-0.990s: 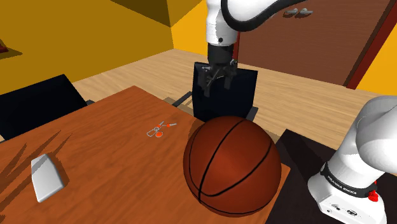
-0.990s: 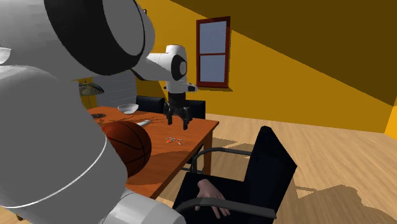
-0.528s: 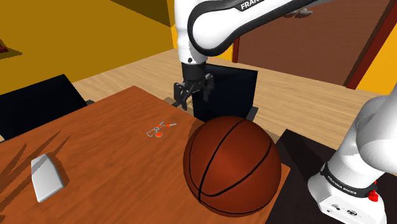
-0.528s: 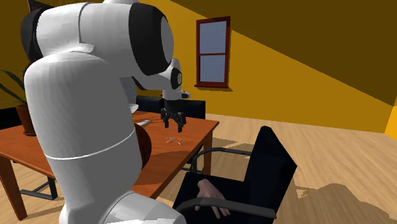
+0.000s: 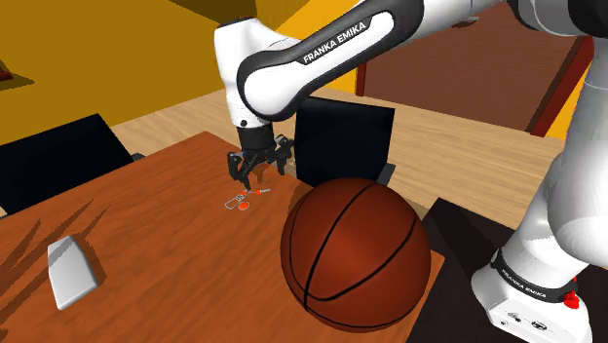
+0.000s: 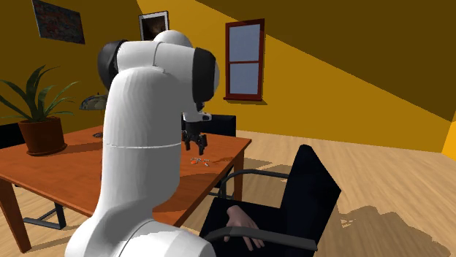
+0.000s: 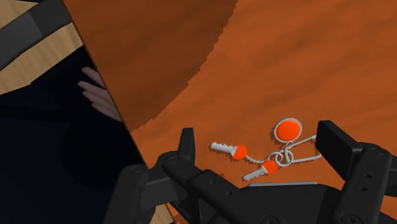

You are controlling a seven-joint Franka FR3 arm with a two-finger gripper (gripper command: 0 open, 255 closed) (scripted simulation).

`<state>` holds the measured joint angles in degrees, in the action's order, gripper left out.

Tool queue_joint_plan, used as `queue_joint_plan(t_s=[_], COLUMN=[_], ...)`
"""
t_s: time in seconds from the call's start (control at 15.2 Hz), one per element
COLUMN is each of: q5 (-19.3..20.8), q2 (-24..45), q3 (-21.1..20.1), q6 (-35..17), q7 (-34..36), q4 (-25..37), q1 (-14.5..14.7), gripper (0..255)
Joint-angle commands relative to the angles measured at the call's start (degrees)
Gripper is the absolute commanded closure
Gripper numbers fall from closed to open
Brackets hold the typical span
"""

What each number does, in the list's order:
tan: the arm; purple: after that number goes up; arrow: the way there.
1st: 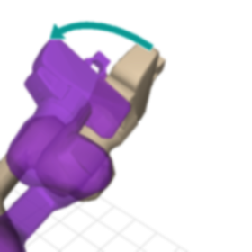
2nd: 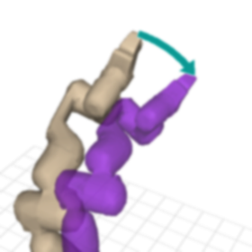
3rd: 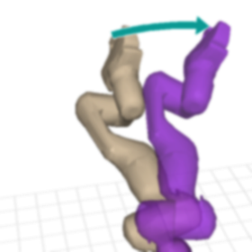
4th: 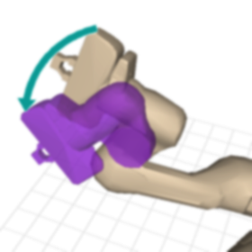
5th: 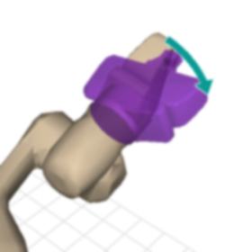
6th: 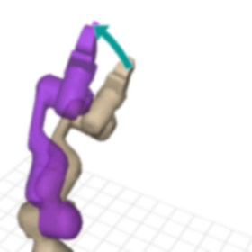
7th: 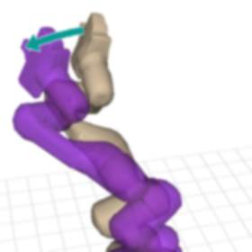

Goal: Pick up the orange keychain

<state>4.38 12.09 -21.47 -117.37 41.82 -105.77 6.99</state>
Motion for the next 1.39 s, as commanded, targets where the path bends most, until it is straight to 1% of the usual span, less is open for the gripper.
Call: queue_joint_plan(t_s=[0.0, 0.26, 0.33, 0.79, 0.92, 0.99, 1.32], q5=[2.2, 5.69, 5.74, 6.73, 6.73, 6.74, 6.71], q2=[5.17, 15.08, 15.35, 17.65, 17.65, 17.63, 17.63], q3=[0.07, 0.86, 0.93, 1.49, 1.5, 1.49, 1.48], q6=[0.08, 1.79, 1.85, -2.84, -2.85, -2.92, -2.68], q7=[2.19, 5.59, 5.65, 6.27, 6.27, 6.31, 6.24], q4=[4.56, 14.97, 15.27, 12.76, 12.75, 12.65, 12.9], q1=[1.37, 4.87, 5.0, 5.25, 5.25, 5.26, 5.25], gripper=[0, 0, 0, 0, 0, 255, 255])
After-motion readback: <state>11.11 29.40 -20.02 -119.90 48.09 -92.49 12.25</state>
